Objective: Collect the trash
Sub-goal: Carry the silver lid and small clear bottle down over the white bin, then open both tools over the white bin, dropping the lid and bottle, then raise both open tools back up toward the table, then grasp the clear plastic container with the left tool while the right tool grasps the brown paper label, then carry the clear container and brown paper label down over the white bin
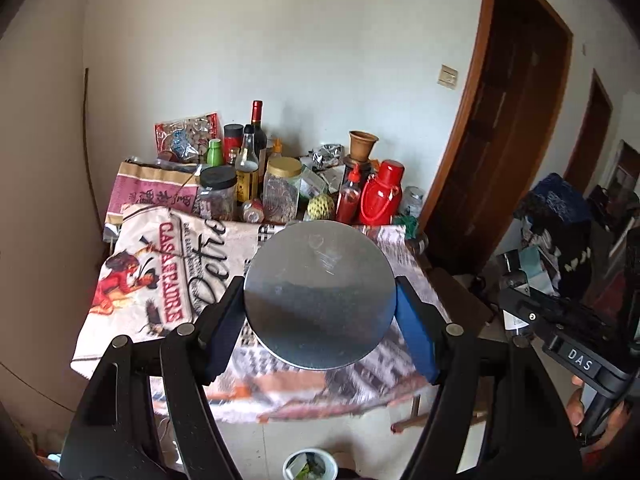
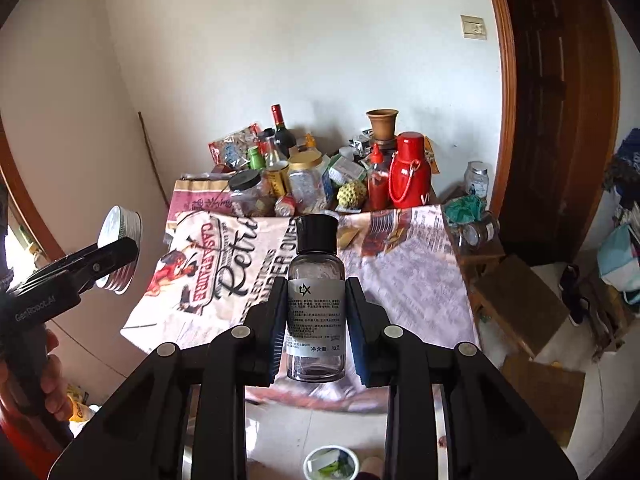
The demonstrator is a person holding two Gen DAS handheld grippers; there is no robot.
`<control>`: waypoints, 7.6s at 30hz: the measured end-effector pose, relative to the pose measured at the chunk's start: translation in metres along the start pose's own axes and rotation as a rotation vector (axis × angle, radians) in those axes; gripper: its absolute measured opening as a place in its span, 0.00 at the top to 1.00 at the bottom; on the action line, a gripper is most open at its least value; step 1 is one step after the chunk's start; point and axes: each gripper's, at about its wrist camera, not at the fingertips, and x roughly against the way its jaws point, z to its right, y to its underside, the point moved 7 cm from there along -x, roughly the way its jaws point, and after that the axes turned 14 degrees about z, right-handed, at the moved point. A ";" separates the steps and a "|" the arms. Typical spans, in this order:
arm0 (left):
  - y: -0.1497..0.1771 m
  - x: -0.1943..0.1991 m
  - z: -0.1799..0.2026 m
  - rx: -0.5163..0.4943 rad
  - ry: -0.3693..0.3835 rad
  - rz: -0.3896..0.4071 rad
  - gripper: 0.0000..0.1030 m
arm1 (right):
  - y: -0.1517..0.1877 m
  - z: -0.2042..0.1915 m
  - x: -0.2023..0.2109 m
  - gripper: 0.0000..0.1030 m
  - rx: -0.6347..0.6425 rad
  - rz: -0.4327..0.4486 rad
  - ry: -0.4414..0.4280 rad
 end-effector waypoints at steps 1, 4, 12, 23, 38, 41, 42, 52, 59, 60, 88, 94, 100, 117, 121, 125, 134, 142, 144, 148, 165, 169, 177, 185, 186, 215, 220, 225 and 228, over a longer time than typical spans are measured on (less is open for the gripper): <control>0.005 0.012 -0.005 -0.005 0.010 -0.006 0.31 | 0.006 -0.007 0.006 0.75 -0.004 0.000 0.007; 0.022 0.041 -0.020 -0.020 0.026 -0.022 0.31 | 0.026 -0.028 0.024 0.75 -0.018 -0.002 0.029; 0.077 0.096 -0.047 -0.020 0.086 -0.091 0.31 | 0.083 -0.057 0.063 0.75 -0.069 -0.031 0.097; 0.167 0.101 -0.040 -0.015 0.128 -0.309 0.31 | 0.166 -0.051 0.078 0.75 -0.123 -0.207 0.148; 0.321 0.038 -0.041 0.043 0.003 -0.519 0.31 | 0.297 -0.009 0.015 0.75 -0.073 -0.447 0.067; 0.360 0.022 -0.045 0.057 -0.029 -0.549 0.31 | 0.334 0.001 0.001 0.75 -0.078 -0.491 0.046; 0.374 0.017 -0.046 0.064 -0.037 -0.561 0.31 | 0.348 0.005 -0.005 0.75 -0.084 -0.506 0.041; 0.516 -0.034 -0.063 0.149 -0.091 -0.674 0.31 | 0.477 0.037 -0.067 0.75 -0.106 -0.655 -0.003; 0.590 -0.053 -0.078 0.188 -0.138 -0.745 0.31 | 0.525 0.049 -0.110 0.72 -0.073 -0.681 -0.017; 0.598 -0.056 -0.077 0.193 -0.136 -0.753 0.31 | 0.530 0.051 -0.114 0.67 -0.081 -0.703 -0.012; 0.585 -0.083 -0.024 0.170 -0.060 -0.861 0.31 | 0.463 0.077 -0.088 0.58 -0.139 -0.667 0.058; 0.496 -0.053 -0.022 0.148 -0.064 -0.777 0.31 | 0.397 0.056 -0.059 0.58 -0.130 -0.626 0.053; 0.382 -0.018 -0.019 0.124 -0.054 -0.643 0.31 | 0.317 0.029 -0.024 0.58 -0.118 -0.532 0.057; 0.123 0.105 -0.008 -0.047 0.055 -0.208 0.27 | 0.105 -0.060 0.084 0.43 -0.054 -0.124 0.101; 0.087 0.133 -0.015 -0.085 0.072 -0.118 0.19 | 0.077 -0.071 0.107 0.34 -0.040 -0.028 0.138; 0.063 0.150 -0.019 -0.094 0.081 -0.043 0.04 | 0.054 -0.076 0.123 0.15 -0.044 0.074 0.175; 0.040 0.135 -0.016 -0.113 0.075 -0.008 0.02 | 0.019 -0.065 0.117 0.01 -0.024 0.177 0.215; 0.018 0.074 -0.003 -0.109 0.007 0.017 0.02 | -0.006 -0.026 0.068 0.01 -0.013 0.158 0.164; 0.009 0.054 0.003 -0.096 -0.008 0.017 0.02 | -0.015 -0.018 0.057 0.01 -0.011 0.154 0.142; -0.011 0.015 0.017 -0.062 -0.053 0.020 0.02 | -0.042 0.005 0.029 0.01 0.003 0.144 0.097; -0.027 -0.112 -0.013 0.069 -0.175 -0.055 0.02 | -0.064 0.039 -0.096 0.01 0.021 0.002 0.008; -0.029 -0.160 -0.045 0.073 -0.156 -0.097 0.02 | -0.058 0.034 -0.137 0.00 0.001 -0.043 0.044; -0.024 -0.271 -0.115 0.074 -0.107 -0.220 0.02 | -0.028 0.027 -0.256 0.01 -0.081 -0.201 0.145; 0.023 -0.354 -0.156 0.091 -0.095 -0.352 0.02 | 0.033 0.038 -0.370 0.01 -0.132 -0.385 0.210; 0.029 -0.361 -0.158 0.091 -0.092 -0.366 0.02 | 0.037 0.039 -0.379 0.01 -0.129 -0.398 0.219; 0.109 -0.514 -0.106 0.191 -0.003 -0.545 0.99 | 0.046 0.093 -0.295 0.56 -0.066 -0.400 0.239; 0.106 -0.506 -0.092 0.130 -0.055 -0.551 0.99 | 0.031 0.097 -0.275 0.56 -0.066 -0.359 0.247; 0.076 -0.464 -0.073 0.123 -0.036 -0.485 0.99 | 0.010 0.098 -0.247 0.56 -0.045 -0.306 0.226; 0.050 -0.428 -0.059 0.094 -0.041 -0.414 0.99 | -0.002 0.095 -0.233 0.56 -0.025 -0.265 0.203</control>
